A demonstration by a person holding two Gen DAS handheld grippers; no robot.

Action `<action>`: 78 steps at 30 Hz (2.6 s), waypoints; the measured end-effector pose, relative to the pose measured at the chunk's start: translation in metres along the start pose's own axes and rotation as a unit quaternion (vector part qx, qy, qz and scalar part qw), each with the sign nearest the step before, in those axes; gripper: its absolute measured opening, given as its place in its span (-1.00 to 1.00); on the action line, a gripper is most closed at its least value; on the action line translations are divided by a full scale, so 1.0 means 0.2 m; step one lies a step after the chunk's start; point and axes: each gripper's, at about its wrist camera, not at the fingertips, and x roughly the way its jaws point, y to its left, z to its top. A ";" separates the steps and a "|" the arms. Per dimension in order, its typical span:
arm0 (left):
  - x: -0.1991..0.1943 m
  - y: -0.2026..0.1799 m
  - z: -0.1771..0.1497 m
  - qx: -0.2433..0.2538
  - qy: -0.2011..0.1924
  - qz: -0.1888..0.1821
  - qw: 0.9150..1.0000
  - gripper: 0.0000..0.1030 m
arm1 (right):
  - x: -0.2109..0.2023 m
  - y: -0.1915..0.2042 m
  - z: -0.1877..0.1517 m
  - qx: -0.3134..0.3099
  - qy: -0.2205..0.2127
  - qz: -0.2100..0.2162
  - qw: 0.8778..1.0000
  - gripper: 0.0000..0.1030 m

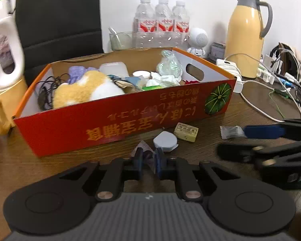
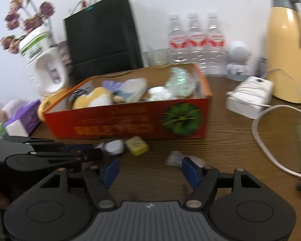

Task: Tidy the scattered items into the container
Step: 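Grasp the white round cap with the right tool, then carry the white cap over the box with the right tool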

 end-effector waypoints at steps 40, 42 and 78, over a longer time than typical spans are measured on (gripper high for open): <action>-0.63 -0.09 -0.18 -0.047 -0.087 0.039 0.994 -0.92 | -0.29 0.31 -0.13 -0.057 -0.041 0.020 0.997 -0.51; -0.66 -0.15 -0.20 -0.042 -0.084 0.039 0.995 -0.92 | -0.36 0.28 -0.15 -0.053 -0.049 0.018 0.997 -0.51; -0.45 -0.08 0.46 -0.022 -0.148 0.011 0.989 -0.92 | -0.31 -0.06 0.40 -0.015 -0.113 0.003 0.993 -0.51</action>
